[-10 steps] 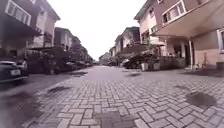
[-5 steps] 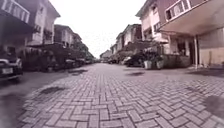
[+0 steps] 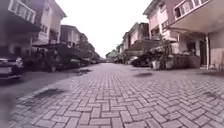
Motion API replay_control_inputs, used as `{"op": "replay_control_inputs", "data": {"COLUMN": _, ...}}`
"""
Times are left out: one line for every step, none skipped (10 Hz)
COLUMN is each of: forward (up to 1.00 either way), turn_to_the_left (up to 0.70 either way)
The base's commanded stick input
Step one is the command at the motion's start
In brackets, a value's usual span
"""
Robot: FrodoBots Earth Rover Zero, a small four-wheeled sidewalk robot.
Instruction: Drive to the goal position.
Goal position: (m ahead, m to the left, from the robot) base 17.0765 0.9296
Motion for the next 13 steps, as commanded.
{"op": "replay_control_inputs", "data": {"forward": 0.69, "turn_to_the_left": 0.03}}
{"op": "replay_control_inputs", "data": {"forward": 0.69, "turn_to_the_left": 0.03}}
{"op": "replay_control_inputs", "data": {"forward": 0.69, "turn_to_the_left": 0.03}}
{"op": "replay_control_inputs", "data": {"forward": 0.69, "turn_to_the_left": 0.03}}
{"op": "replay_control_inputs", "data": {"forward": 0.69, "turn_to_the_left": 0.03}}
{"op": "replay_control_inputs", "data": {"forward": 0.69, "turn_to_the_left": 0.03}}
{"op": "replay_control_inputs", "data": {"forward": 0.69, "turn_to_the_left": 0.03}}
{"op": "replay_control_inputs", "data": {"forward": 0.69, "turn_to_the_left": 0.03}}
{"op": "replay_control_inputs", "data": {"forward": 0.69, "turn_to_the_left": 0.03}}
{"op": "replay_control_inputs", "data": {"forward": 0.69, "turn_to_the_left": 0.03}}
{"op": "replay_control_inputs", "data": {"forward": 0.69, "turn_to_the_left": 0.03}}
{"op": "replay_control_inputs", "data": {"forward": 0.69, "turn_to_the_left": 0.03}}
{"op": "replay_control_inputs", "data": {"forward": 0.69, "turn_to_the_left": 0.03}}
